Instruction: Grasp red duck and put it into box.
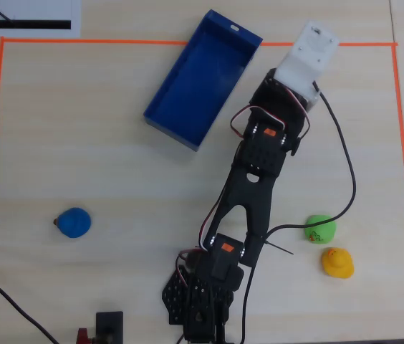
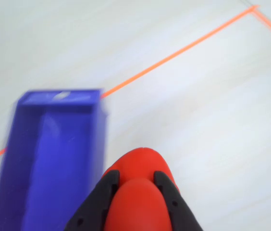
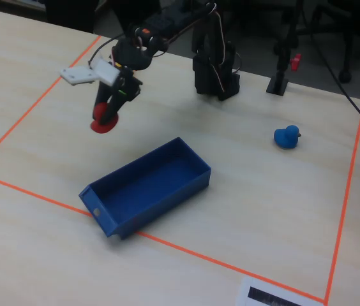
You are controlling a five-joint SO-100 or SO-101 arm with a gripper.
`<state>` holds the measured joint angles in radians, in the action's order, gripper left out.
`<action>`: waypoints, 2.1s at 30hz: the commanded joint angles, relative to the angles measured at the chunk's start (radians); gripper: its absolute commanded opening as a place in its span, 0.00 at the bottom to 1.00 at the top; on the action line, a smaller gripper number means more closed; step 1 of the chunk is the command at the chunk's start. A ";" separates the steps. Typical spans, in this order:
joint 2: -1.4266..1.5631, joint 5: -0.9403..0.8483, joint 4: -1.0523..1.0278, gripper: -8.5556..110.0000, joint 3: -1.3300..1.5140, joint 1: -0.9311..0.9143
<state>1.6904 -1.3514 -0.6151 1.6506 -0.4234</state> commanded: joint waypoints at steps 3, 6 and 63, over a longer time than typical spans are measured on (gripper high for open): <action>0.100 0.011 -0.118 0.07 -0.023 0.140; 0.089 0.000 -0.190 0.07 -0.031 0.204; 0.103 0.000 0.117 0.07 -0.023 0.268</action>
<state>1.5355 -1.3407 -0.5660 1.4527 -0.1427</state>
